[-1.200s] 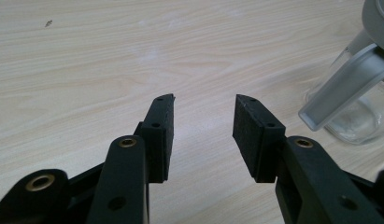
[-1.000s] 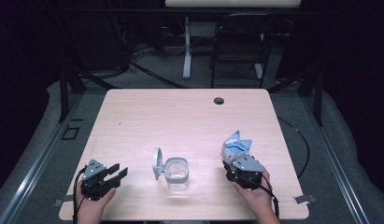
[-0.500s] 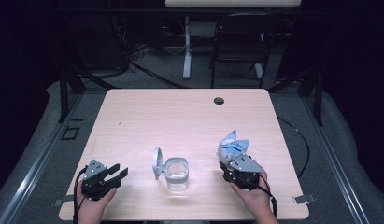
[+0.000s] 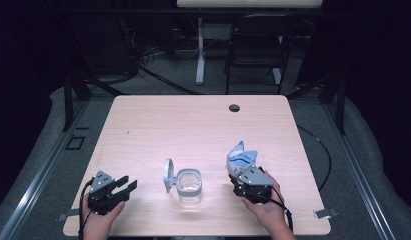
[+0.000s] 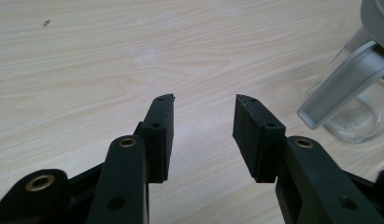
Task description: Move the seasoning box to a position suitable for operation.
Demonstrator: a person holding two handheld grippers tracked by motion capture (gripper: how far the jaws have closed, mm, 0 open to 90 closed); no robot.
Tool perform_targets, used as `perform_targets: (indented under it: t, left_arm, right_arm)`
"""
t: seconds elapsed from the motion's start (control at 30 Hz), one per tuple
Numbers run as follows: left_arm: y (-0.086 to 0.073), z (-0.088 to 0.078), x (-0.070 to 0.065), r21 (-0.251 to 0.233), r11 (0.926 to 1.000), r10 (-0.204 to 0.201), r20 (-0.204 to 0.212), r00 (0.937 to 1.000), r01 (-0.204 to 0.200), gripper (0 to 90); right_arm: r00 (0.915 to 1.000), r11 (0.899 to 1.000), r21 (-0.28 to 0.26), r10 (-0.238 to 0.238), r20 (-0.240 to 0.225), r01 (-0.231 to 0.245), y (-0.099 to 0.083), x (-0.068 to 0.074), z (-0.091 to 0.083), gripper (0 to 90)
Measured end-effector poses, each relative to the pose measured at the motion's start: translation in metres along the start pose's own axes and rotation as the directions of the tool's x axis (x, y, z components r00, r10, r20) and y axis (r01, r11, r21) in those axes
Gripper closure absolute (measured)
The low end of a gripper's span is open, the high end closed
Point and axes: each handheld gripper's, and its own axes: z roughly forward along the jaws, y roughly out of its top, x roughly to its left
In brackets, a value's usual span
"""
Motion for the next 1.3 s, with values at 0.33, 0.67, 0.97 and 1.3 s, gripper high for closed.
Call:
perform_targets:
  t: [0.33, 0.67, 0.97, 1.3]
  left_arm:
    - [0.0, 0.0, 0.001, -0.004, 1.0, -0.003, -0.003, 1.0, 0.003, 58.6]
    - [0.0, -0.001, 0.002, -0.006, 1.0, -0.006, -0.002, 1.0, 0.006, 58.4]
    - [0.001, -0.001, 0.003, -0.008, 0.9999, -0.01, -0.003, 0.9999, 0.01, 58.4]
    - [0.001, 0.0, 0.003, -0.01, 0.9999, -0.013, 0.0, 0.9999, 0.013, 58.4]
  right_arm:
    - [0.9995, 0.999, 0.002, -0.032, -0.003, 0.032, 0.005, 0.006, 0.001, 41.0]
    - [0.9902, 0.99, 0.021, -0.138, 0.019, 0.138, 0.017, 0.013, -0.001, 41.1]
    - [0.9721, 0.971, 0.045, -0.234, 0.018, 0.233, 0.025, 0.019, 0.0, 41.1]
    - [0.9628, 0.962, 0.06, -0.269, 0.022, 0.268, 0.029, 0.025, 0.0, 41.1]
